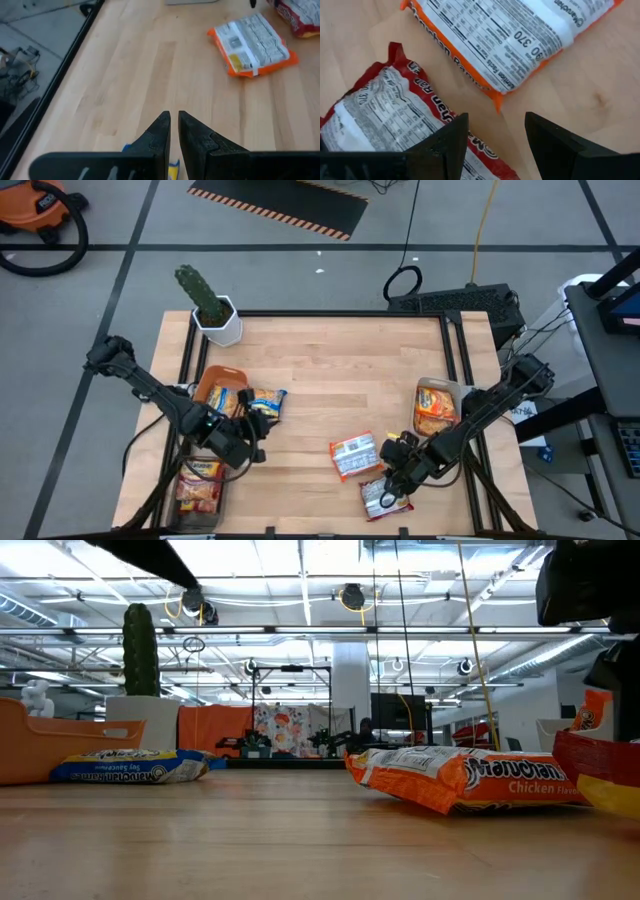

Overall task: Sort Maruchan noodles
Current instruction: Put the orange noodle pack into the white bin

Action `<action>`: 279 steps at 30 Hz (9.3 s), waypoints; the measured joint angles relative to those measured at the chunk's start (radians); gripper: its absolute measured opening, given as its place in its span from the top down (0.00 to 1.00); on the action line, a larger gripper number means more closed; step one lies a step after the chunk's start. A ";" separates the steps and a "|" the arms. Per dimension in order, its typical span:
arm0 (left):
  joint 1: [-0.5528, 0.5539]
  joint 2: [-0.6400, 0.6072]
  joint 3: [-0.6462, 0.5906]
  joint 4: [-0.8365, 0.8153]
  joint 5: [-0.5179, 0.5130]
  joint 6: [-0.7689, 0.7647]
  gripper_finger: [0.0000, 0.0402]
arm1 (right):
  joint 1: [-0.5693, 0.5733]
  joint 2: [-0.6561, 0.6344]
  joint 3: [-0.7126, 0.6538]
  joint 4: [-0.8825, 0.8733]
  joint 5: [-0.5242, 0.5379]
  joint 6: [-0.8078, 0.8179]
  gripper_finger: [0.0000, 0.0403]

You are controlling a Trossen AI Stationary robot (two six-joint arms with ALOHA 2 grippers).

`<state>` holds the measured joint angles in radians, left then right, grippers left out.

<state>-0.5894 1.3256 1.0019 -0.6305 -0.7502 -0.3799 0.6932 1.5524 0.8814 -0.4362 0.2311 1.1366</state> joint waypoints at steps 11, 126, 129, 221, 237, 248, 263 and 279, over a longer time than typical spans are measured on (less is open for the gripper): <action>0.062 0.044 -0.107 0.273 0.176 0.187 0.90 | -0.017 0.051 0.000 0.019 0.029 -0.034 0.53; 0.083 0.043 -0.130 0.281 0.249 0.136 0.90 | -0.051 -0.487 -0.002 0.097 0.598 -0.543 1.00; 0.083 0.043 -0.130 0.281 0.262 0.135 0.90 | -0.051 -0.522 -0.002 0.093 0.598 -0.593 1.00; 0.011 0.043 -0.129 0.284 0.262 0.010 0.90 | -0.053 -0.714 -0.023 -1.135 -0.260 0.303 0.87; 0.006 0.043 -0.129 0.283 0.262 0.005 0.90 | -0.027 -0.727 -0.023 -1.052 -0.492 0.324 0.87; 0.004 0.043 -0.129 0.283 0.262 0.012 0.90 | -0.024 -0.675 -0.075 -1.064 -0.337 0.328 0.87; 0.005 0.043 -0.129 0.284 0.262 0.019 0.90 | -0.031 -0.593 -0.116 -1.044 -0.157 0.444 0.87; 0.013 0.043 -0.129 0.287 0.260 0.037 0.90 | -0.087 -0.554 -0.067 -1.151 -0.123 0.471 0.87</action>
<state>-0.5766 1.3689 0.8726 -0.3431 -0.4900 -0.3431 0.6060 0.9981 0.8140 -1.5867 0.1082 1.6079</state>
